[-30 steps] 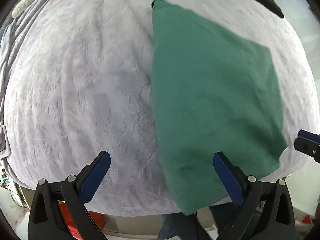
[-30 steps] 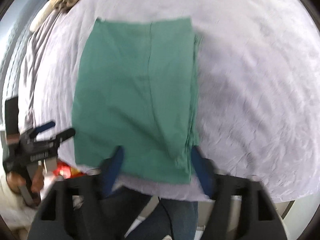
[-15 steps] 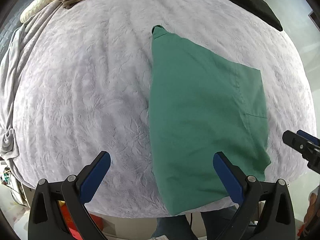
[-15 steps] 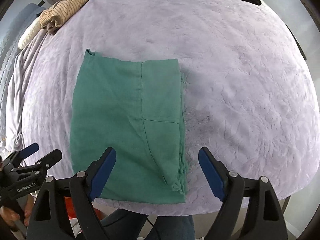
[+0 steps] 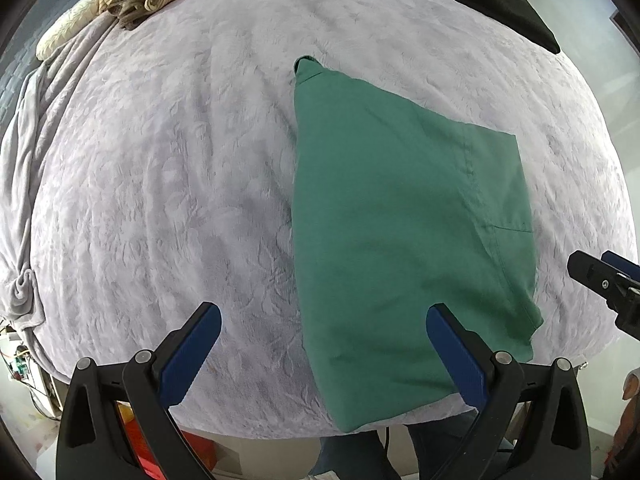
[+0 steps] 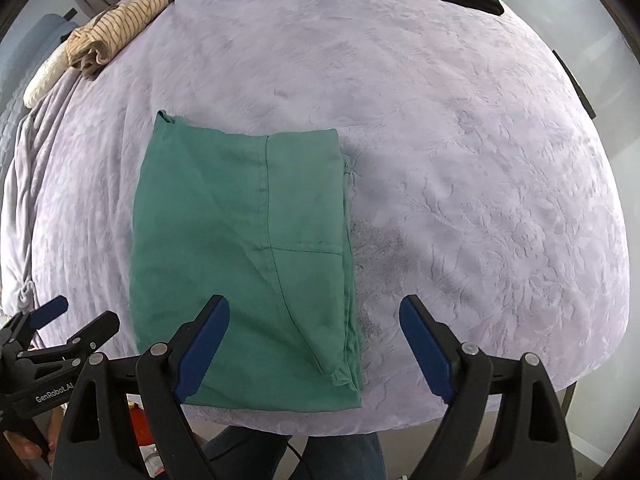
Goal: Fold large clothes
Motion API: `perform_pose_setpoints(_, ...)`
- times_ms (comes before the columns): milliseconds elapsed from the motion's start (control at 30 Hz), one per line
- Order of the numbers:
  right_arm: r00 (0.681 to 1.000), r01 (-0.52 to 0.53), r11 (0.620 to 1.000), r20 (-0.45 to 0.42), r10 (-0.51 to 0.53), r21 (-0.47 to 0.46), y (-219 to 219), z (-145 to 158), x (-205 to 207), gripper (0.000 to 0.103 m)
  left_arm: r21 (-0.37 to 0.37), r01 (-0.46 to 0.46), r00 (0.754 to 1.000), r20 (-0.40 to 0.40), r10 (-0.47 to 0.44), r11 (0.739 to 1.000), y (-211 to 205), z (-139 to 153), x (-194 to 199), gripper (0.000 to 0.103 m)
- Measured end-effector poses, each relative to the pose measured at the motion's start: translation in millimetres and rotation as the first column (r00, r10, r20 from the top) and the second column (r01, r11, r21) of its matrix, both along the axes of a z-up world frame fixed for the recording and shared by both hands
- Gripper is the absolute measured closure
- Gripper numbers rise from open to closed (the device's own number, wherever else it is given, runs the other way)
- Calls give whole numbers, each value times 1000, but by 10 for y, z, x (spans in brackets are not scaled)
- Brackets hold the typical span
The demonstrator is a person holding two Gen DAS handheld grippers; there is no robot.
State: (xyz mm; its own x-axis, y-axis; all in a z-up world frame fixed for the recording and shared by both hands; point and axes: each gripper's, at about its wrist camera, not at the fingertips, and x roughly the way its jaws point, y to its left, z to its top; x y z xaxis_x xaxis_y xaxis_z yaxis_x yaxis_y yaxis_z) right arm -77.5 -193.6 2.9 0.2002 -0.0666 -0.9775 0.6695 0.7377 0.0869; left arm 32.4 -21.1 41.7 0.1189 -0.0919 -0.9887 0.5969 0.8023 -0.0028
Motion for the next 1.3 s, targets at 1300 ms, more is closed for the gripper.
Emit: perform_pose_setpoints(1300,1000,7,1000,-30,-6,19,-49,-38,31,14,1,9,1000,26,-9,1000,-22,32,0,0)
